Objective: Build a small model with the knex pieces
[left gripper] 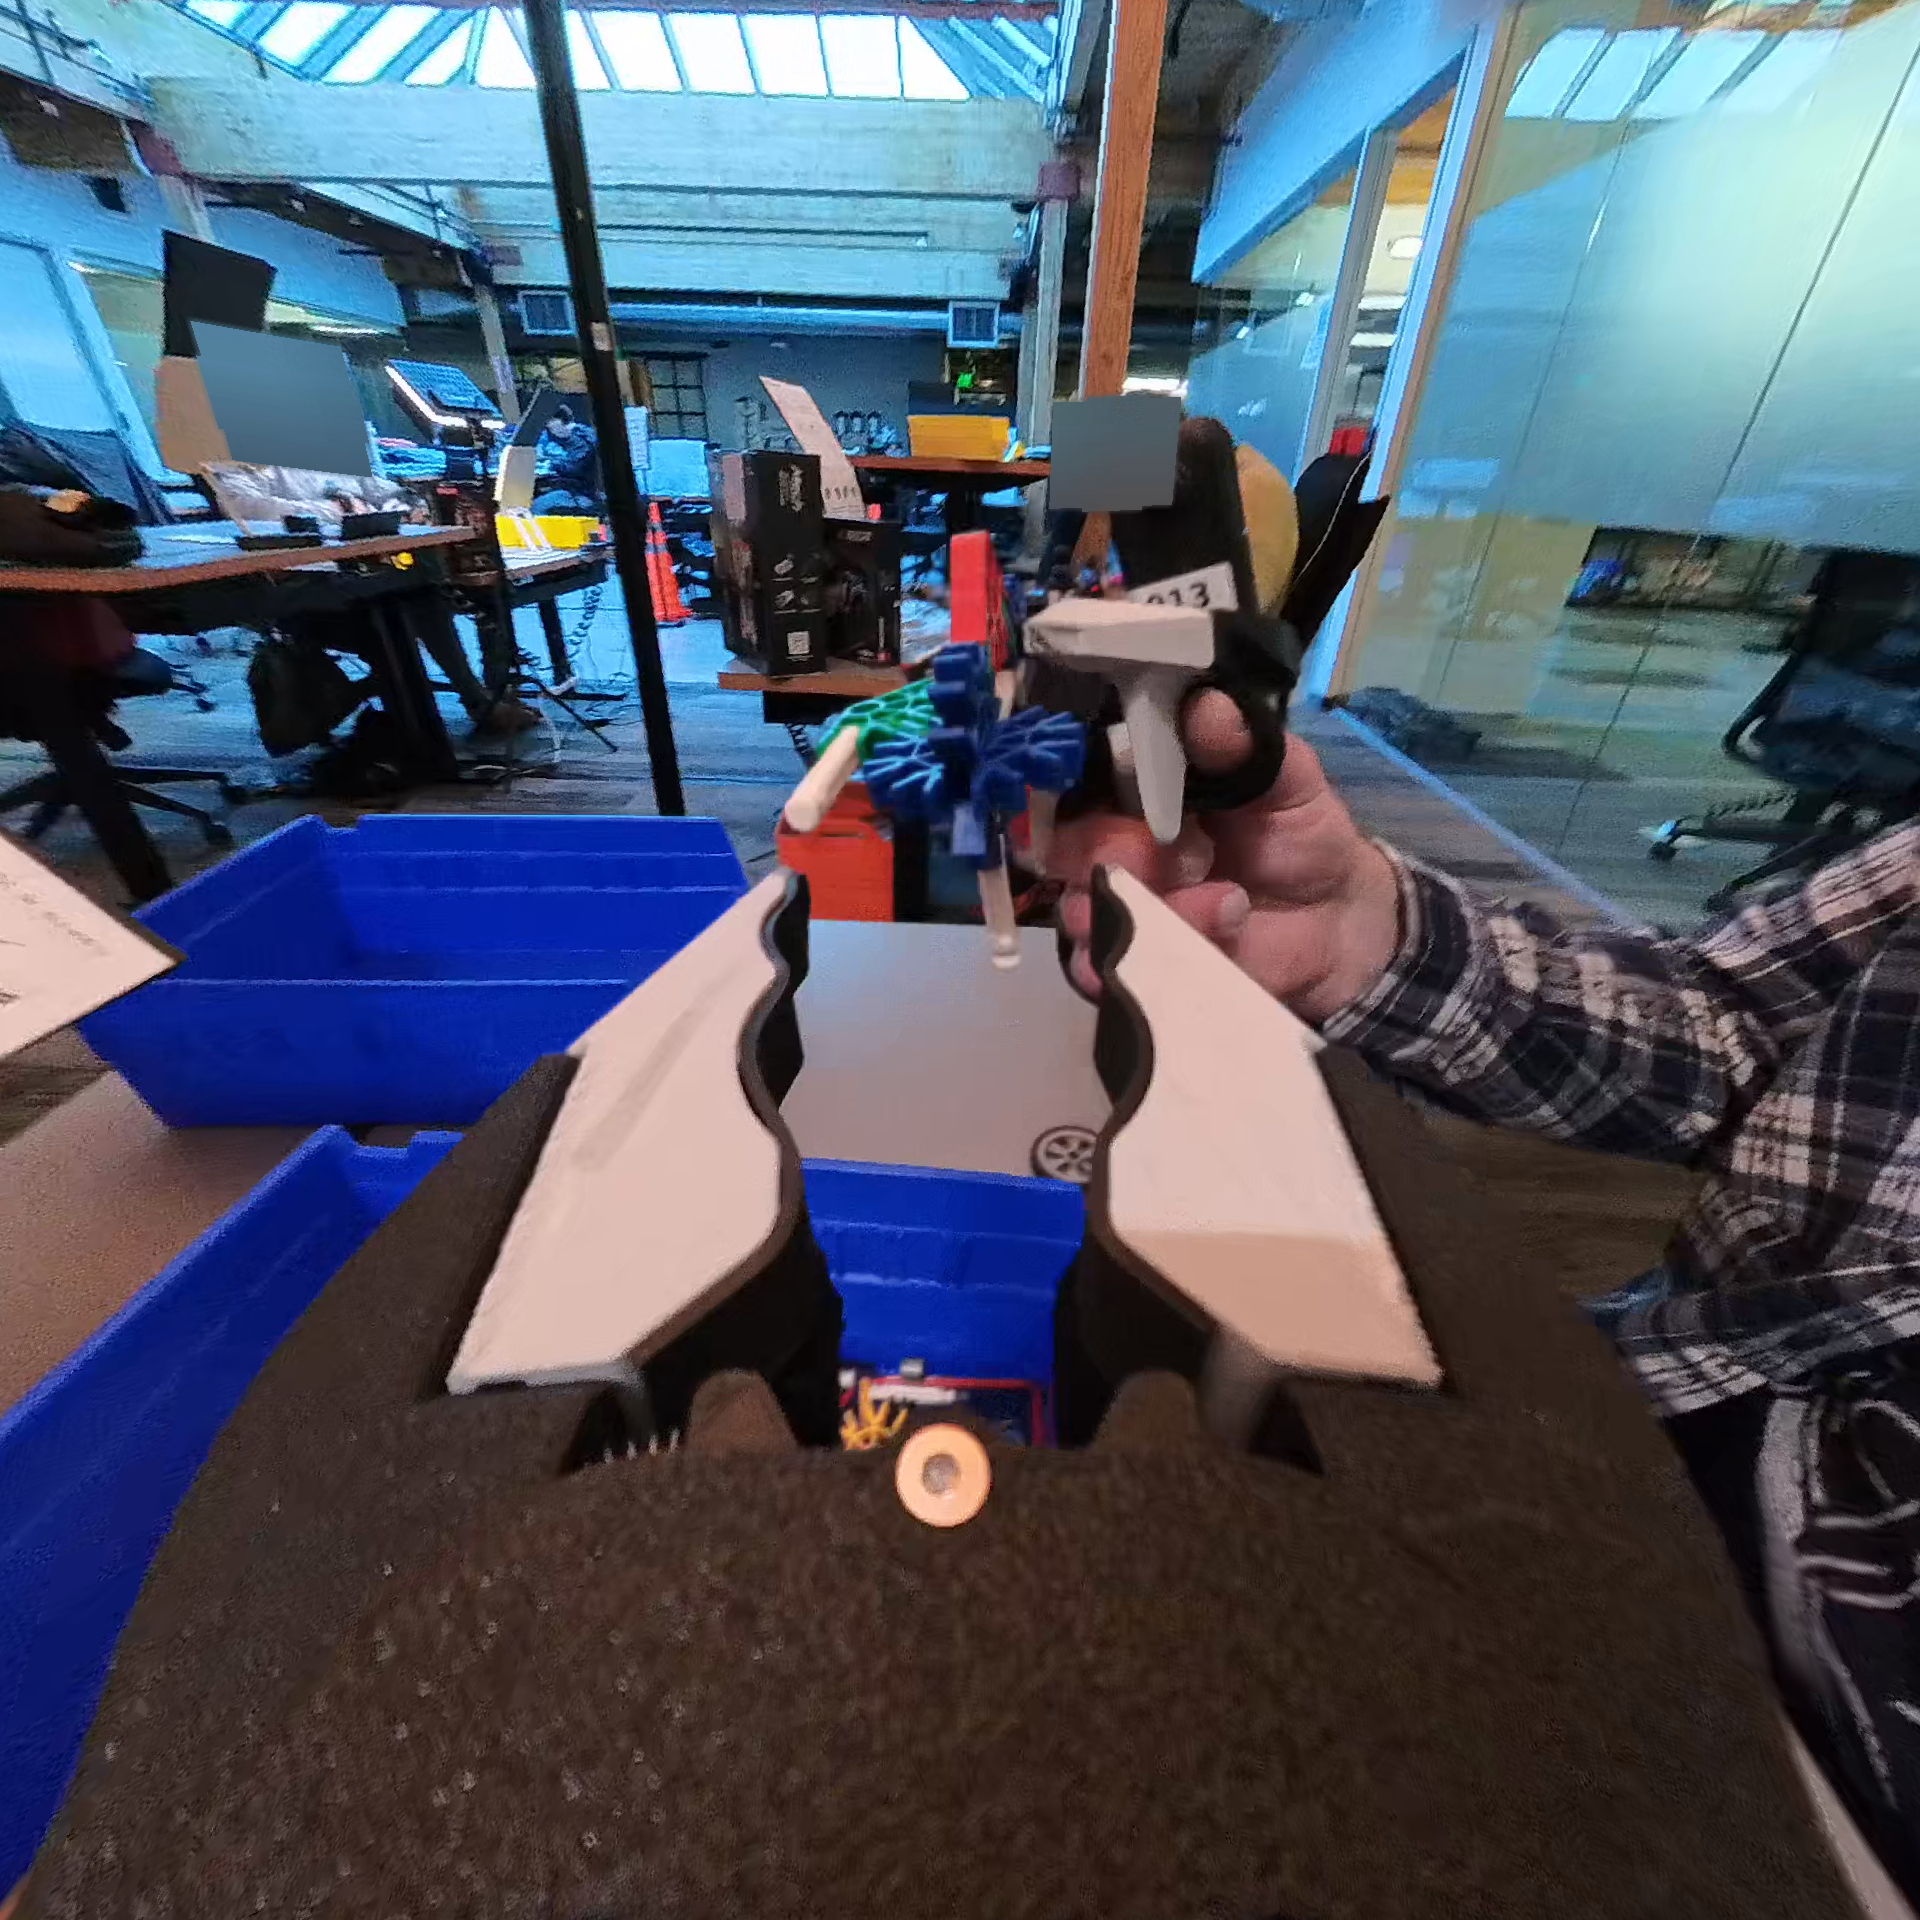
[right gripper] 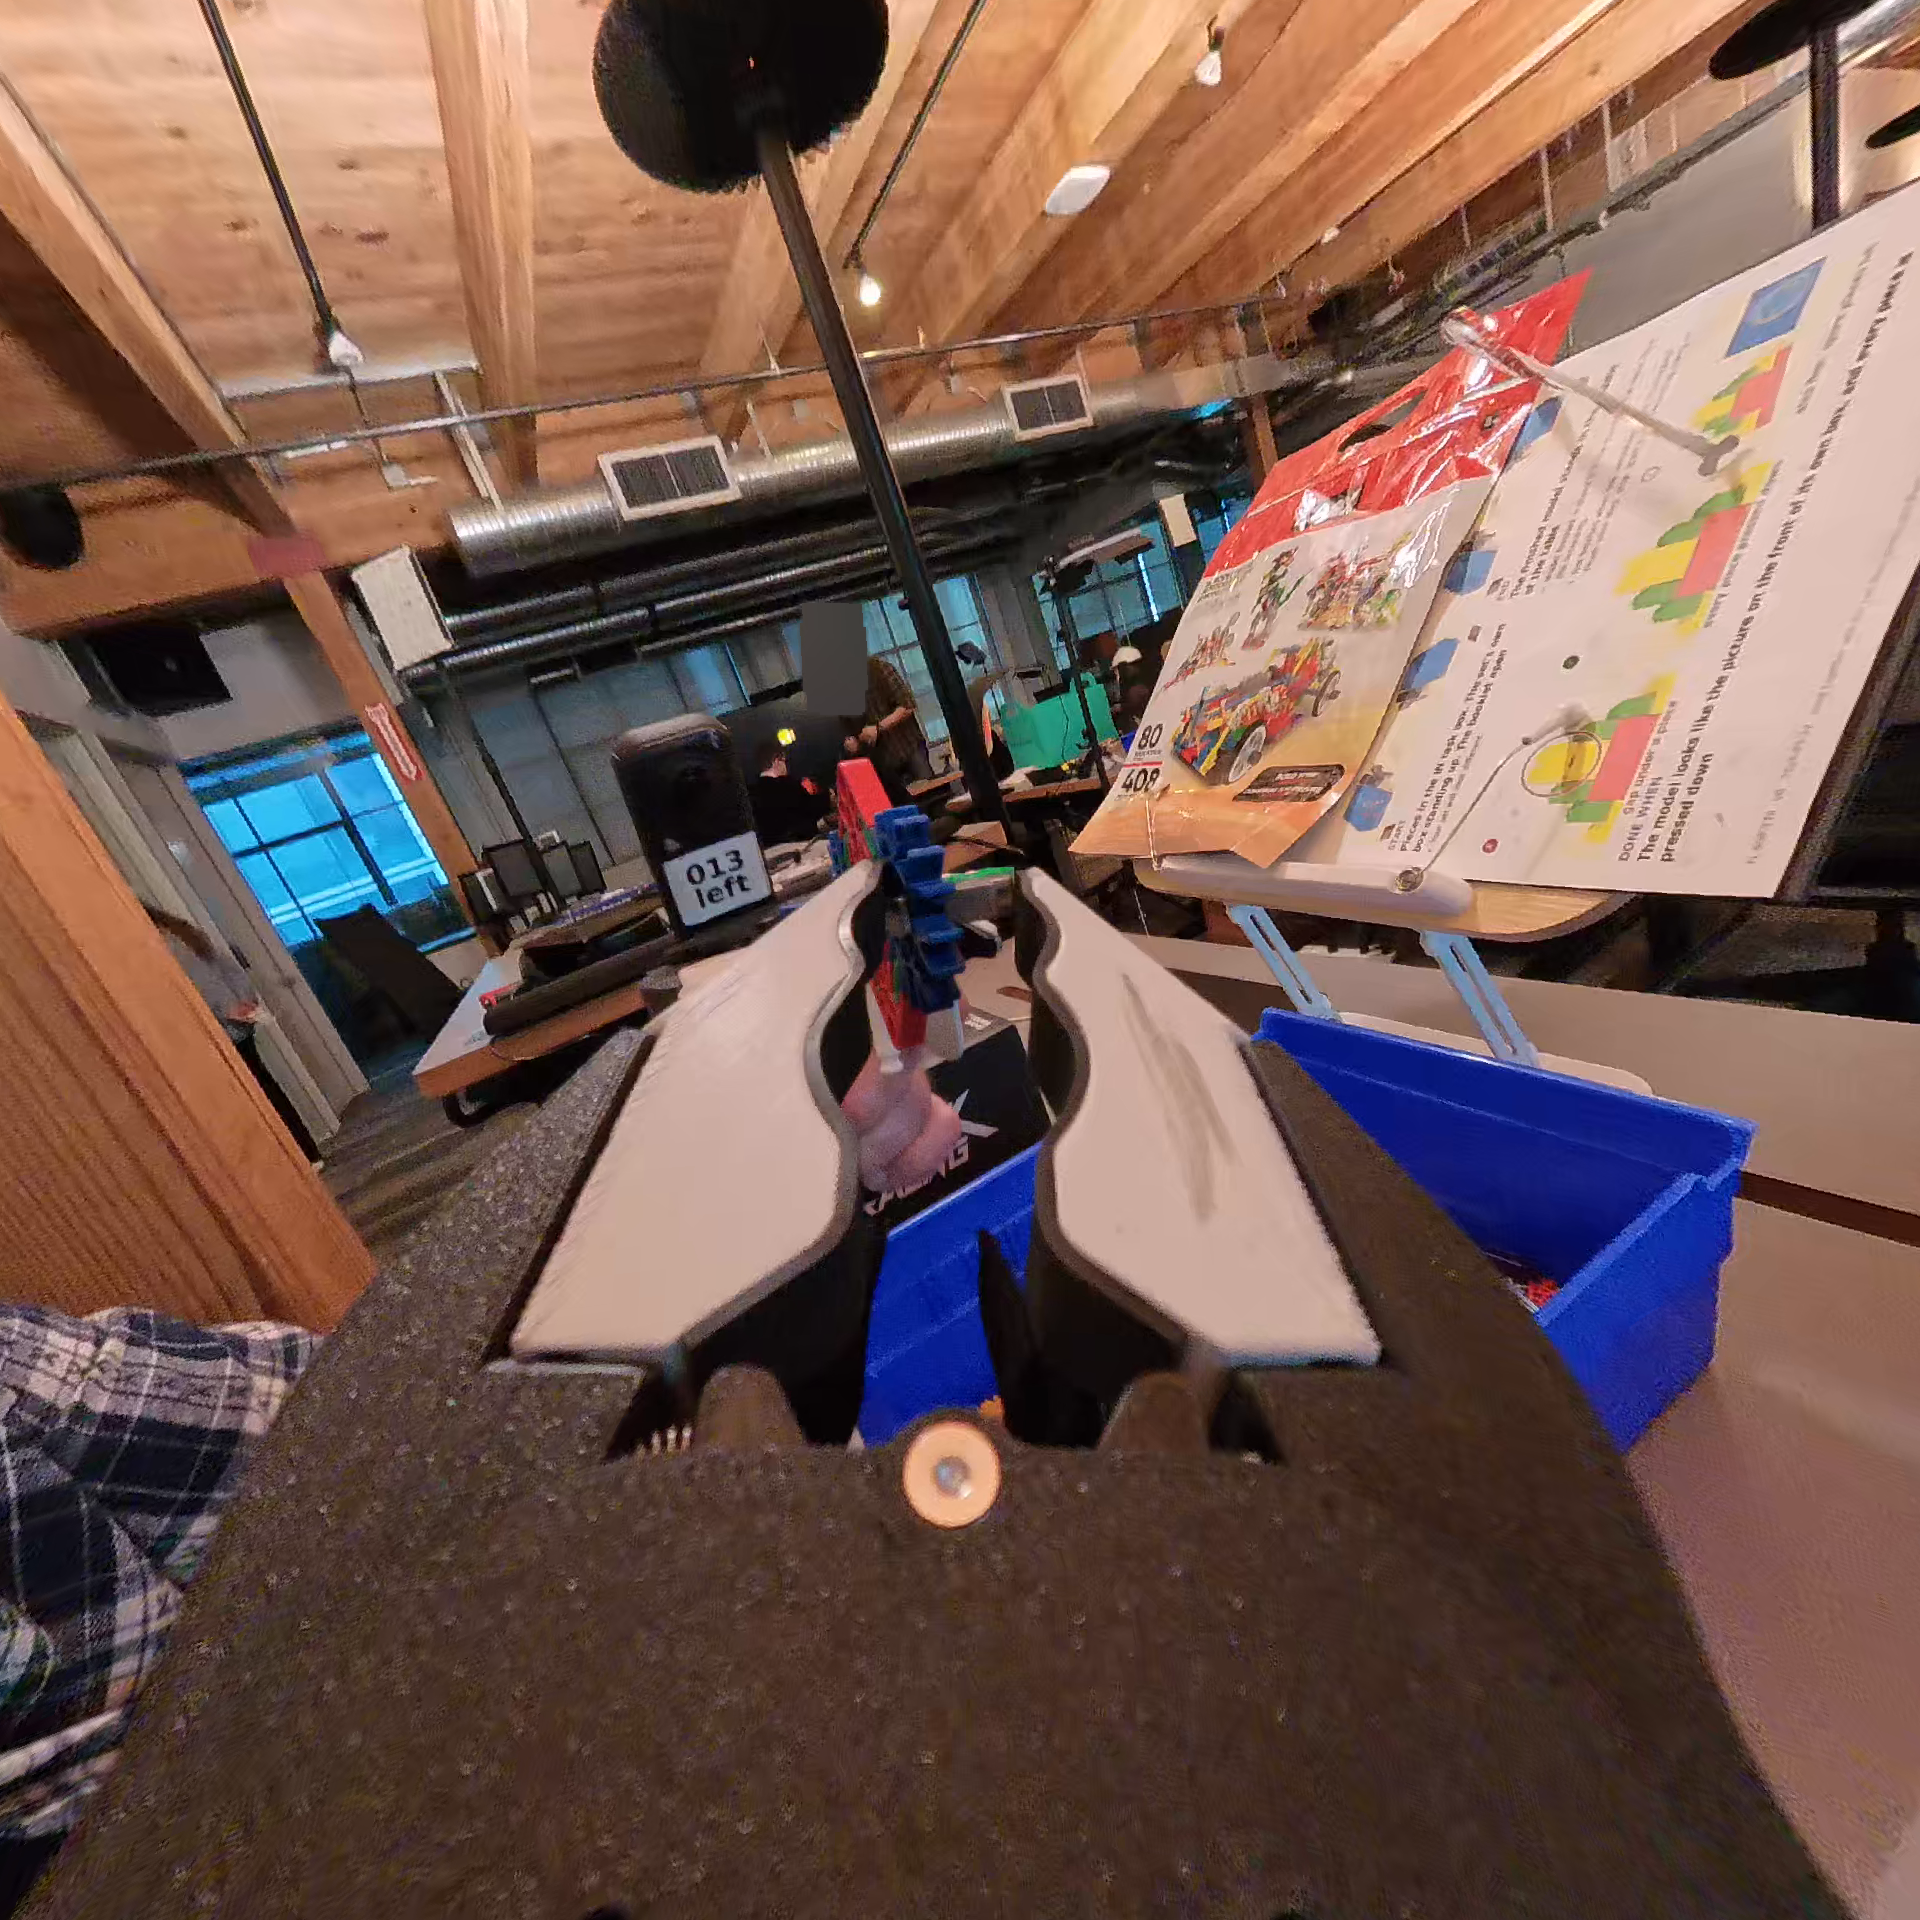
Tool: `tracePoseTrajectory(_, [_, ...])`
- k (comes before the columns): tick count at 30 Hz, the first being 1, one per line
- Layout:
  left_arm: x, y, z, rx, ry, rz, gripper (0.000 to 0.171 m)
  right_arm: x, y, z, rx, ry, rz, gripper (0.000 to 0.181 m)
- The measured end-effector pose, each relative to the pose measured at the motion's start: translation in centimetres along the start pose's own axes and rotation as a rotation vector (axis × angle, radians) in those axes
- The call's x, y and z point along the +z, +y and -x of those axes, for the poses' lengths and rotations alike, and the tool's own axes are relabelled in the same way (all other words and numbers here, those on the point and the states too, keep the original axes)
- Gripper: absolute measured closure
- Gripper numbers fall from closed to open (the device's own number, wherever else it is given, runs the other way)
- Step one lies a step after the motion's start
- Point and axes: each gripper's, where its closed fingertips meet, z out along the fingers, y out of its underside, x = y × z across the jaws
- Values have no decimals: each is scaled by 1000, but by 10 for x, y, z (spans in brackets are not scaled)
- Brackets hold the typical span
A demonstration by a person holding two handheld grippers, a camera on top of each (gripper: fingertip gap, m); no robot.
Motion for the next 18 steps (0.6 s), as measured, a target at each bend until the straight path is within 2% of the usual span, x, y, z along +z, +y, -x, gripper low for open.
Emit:
tracePoseTrajectory(6, [20,8,-10,-143,78,-51,125,5,-1,5,35,-16,-113,159])
tracePoseTrajectory(7, [21,6,-10,-155,78,-85,130,7,1,6,37,-16,-123,159])
tracePoseTrajectory(10, [13,-12,-12,-194,118,-238,161,15,13,12,49,-31,-113,159])
tracePoseTrajectory(12, [6,-19,-11,-169,110,-291,168,17,18,13,62,-41,-110,158])
tracePoseTrajectory(14, [6,-17,-12,-148,107,-254,168,17,20,12,65,-40,-97,158])
tracePoseTrajectory(18, [3,-14,-10,-99,88,-166,169,10,17,5,-97,16,-7,151])
